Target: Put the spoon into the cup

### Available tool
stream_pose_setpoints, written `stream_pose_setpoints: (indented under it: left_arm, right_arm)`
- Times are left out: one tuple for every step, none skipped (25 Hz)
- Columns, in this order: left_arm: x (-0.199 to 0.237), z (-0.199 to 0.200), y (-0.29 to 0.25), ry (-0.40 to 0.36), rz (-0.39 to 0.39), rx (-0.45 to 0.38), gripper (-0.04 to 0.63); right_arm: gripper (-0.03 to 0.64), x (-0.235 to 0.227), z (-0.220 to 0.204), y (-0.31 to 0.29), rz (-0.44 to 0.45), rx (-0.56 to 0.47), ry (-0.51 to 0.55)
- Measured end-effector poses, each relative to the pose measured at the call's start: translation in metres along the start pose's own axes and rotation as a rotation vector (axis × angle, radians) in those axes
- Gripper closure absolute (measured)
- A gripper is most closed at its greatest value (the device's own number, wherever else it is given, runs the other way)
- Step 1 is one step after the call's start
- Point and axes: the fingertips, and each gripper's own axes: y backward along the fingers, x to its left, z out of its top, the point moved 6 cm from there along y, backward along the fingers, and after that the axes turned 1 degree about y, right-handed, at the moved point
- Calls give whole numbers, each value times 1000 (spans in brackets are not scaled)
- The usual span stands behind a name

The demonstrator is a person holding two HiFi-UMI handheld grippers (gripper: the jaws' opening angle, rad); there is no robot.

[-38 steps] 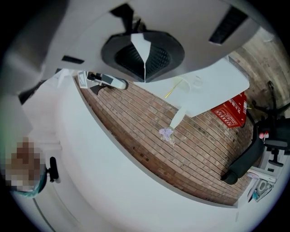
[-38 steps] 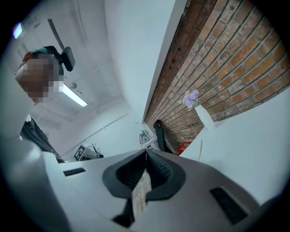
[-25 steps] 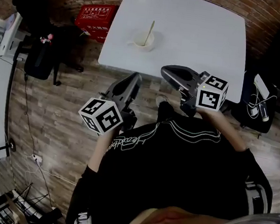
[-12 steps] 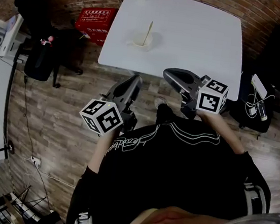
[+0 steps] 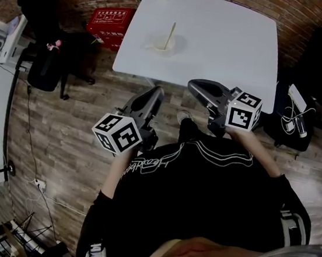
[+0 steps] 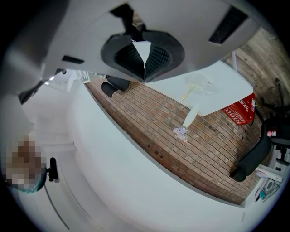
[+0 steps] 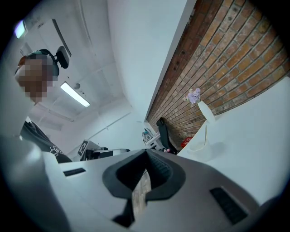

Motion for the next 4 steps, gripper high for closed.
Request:
stream_pose_setpoints:
  left_arm:
    - [0,0,0,0,0,0,588]
    - [-1,0,1,-1,-1,0,588]
    - [-1,0,1,-1,-2,0,588]
    - [-2,-1,1,-2,-3,0,589]
  right_arm:
    - [620,1,0,0,-1,0,0]
    - [620,1,-1,1,-1,-2,-1]
    - [620,1,-1,1,-2,-4,-2]
    - [620,2,-1,1,-2,-6,-2]
